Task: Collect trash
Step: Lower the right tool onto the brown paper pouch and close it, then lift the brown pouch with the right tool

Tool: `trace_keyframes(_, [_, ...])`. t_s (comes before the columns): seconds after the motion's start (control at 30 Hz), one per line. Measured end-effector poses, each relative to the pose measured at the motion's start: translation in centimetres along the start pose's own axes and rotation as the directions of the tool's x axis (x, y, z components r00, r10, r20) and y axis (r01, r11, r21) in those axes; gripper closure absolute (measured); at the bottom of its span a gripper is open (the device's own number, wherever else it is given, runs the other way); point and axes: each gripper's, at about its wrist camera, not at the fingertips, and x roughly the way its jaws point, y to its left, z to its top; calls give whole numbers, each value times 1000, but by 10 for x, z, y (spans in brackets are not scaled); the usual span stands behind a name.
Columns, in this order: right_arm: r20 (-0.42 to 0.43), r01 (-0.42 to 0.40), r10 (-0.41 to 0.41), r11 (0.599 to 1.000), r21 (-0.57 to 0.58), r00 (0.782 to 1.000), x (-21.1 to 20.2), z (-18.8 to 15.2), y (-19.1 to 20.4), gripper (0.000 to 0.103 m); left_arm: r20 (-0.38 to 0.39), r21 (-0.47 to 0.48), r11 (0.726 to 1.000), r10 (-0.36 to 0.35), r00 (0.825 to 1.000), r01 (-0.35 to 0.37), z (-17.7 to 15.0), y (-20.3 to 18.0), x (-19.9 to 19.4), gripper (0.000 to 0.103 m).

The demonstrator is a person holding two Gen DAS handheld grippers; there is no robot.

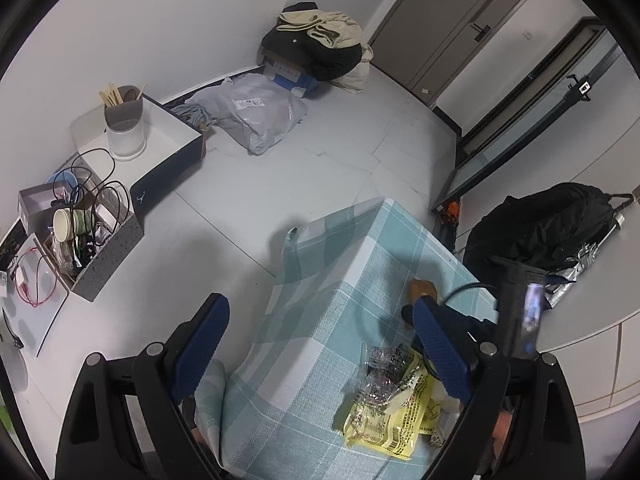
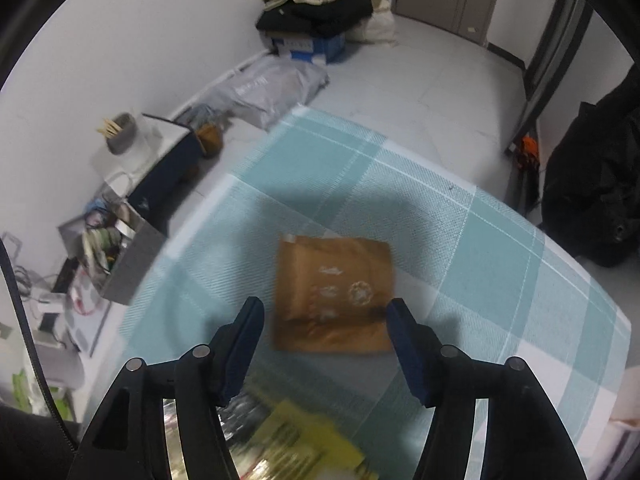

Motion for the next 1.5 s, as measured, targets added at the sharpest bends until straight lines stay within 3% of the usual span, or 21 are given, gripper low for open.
trace_keyframes(0.2, [-2,8,-8,1000,-1,1000,4,4,-3,31,-12,0,1000,1,1000,-1,0,-1,3,12])
trace_keyframes(0.37, [24,-3,3,1000,2,1000,0,2,-10,50,-20,-3,1000,0,1000,0,0,2,3,12])
trace_keyframes(0.4, [25,3,-4,1000,9,1000,-1,2,-12,60,-19,-5,1000,1,1000,-1,0,2,3,12])
trace_keyframes(0.57, [38,-26,25,999,29,999,-5,-1,-24,72,-30,-3,1000,4,1000,-4,-1,2,6,12])
trace_keyframes(0.6, [41,-16,14,1000,26,999,-6,-2,-24,80,-33,0,1000,4,999,-4,-1,1,6,12])
trace_keyframes(0.93, [69,28,-28,1000,-1,997,-10,-6,-24,103,-43,9,1000,16,999,-15,-2,-1,9,12])
trace_keyframes(1.13, [99,7,-8,1000,12,995,-25,-11,-33,103,-39,16,1000,22,999,-21,-2,-2,11,12])
trace_keyframes(1.27, [106,-69,63,996,53,992,-35,-11,-42,103,-47,21,1000,19,999,-18,-4,-3,12,12])
trace_keyframes(1.37, [88,-135,126,986,94,988,-28,-8,-47,97,-50,21,1000,14,999,-13,-6,-4,11,12])
trace_keyframes(1.43, [60,-109,103,988,108,993,-21,-6,-44,70,-43,19,1000,20,999,-20,-5,-2,9,12])
trace_keyframes(1.5, [53,-123,117,986,111,992,-16,-3,-37,61,-39,2,1000,17,999,-17,-3,1,8,12])
